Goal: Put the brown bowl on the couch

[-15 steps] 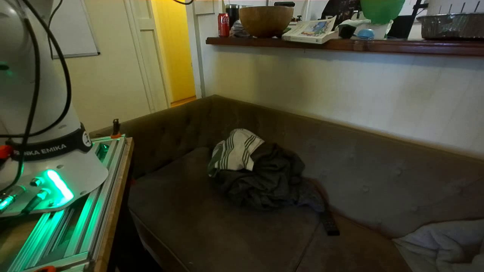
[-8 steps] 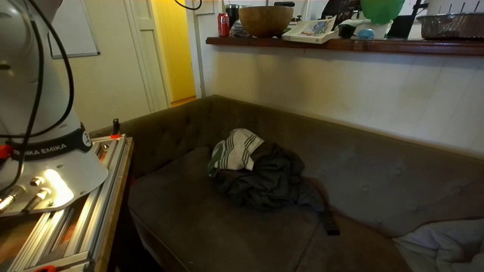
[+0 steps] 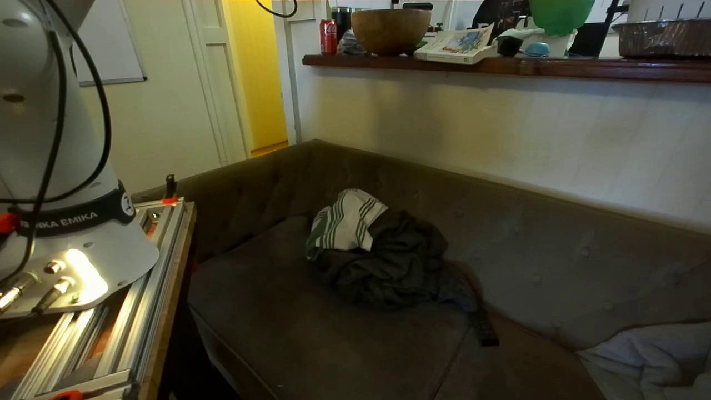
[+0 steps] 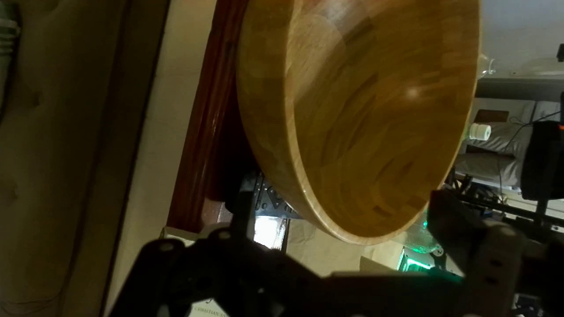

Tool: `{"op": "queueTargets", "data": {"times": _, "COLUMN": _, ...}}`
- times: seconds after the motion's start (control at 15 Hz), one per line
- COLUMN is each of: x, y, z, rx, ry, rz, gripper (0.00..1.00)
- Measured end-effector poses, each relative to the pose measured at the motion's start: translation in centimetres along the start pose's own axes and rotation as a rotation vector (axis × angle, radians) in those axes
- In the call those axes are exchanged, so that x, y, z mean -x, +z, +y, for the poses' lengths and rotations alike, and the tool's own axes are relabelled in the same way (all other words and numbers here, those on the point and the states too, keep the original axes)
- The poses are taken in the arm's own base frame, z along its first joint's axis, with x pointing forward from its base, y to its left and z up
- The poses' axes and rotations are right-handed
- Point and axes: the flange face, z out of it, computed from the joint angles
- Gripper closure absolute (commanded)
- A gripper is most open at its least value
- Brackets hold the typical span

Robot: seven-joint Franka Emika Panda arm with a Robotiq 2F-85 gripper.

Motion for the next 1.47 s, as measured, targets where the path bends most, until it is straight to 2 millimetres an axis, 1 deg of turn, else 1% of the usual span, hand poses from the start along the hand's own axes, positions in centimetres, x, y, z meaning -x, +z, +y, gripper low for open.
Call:
{"op": "queueTargets", "data": {"times": 0.2, "x": 0.2, "y": 1.7, "z": 0.5, "rx": 0.032, "ry": 0.021, "rz": 0.033, "gripper": 0.00}}
{"op": "queueTargets", "data": {"times": 0.4, "x": 0.2, "y": 2.7, "z": 1.1, "rx": 0.072, "ry": 0.022, "rz": 0.034, "gripper": 0.00}}
{"op": "queueTargets", "data": {"times": 0.67, "x": 0.6, "y": 3.2, "z": 1.5, "rx": 0.109, "ry": -0.013, "rz": 0.013, "gripper": 0.00}}
{"op": "queueTargets", "data": {"times": 0.93, "x": 0.8, "y": 3.4, "z": 1.0, "rx": 0.099, "ry": -0.059, "rz": 0.008, "gripper": 0.00}}
{"op": "queueTargets", "data": {"times": 1.07, "x": 1.1, "y": 3.9, "z": 1.0, "rx": 0.110, "ry": -0.081, "rz": -0.008, "gripper": 0.00}}
{"op": "queueTargets", "data": {"times": 1.2, "x": 1.4, "y": 4.7, "z": 1.4, "rx": 0.149, "ry": -0.095, "rz": -0.029, "gripper": 0.00}}
{"op": "queueTargets", "data": {"times": 1.27, "x": 1.5, "y": 5.1, "z": 1.7, "rx": 0.175, "ry": -0.101, "rz": -0.038, "gripper": 0.12}}
{"op": "queueTargets", "data": {"times": 1.33, "x": 1.5, "y": 5.4, "z": 2.1, "rx": 0.204, "ry": -0.105, "rz": -0.044, "gripper": 0.27}}
{"op": "queueTargets", "data": {"times": 1.47, "x": 1.5, "y": 5.4, "z": 2.3, "rx": 0.236, "ry": -0.115, "rz": -0.048, "gripper": 0.41}}
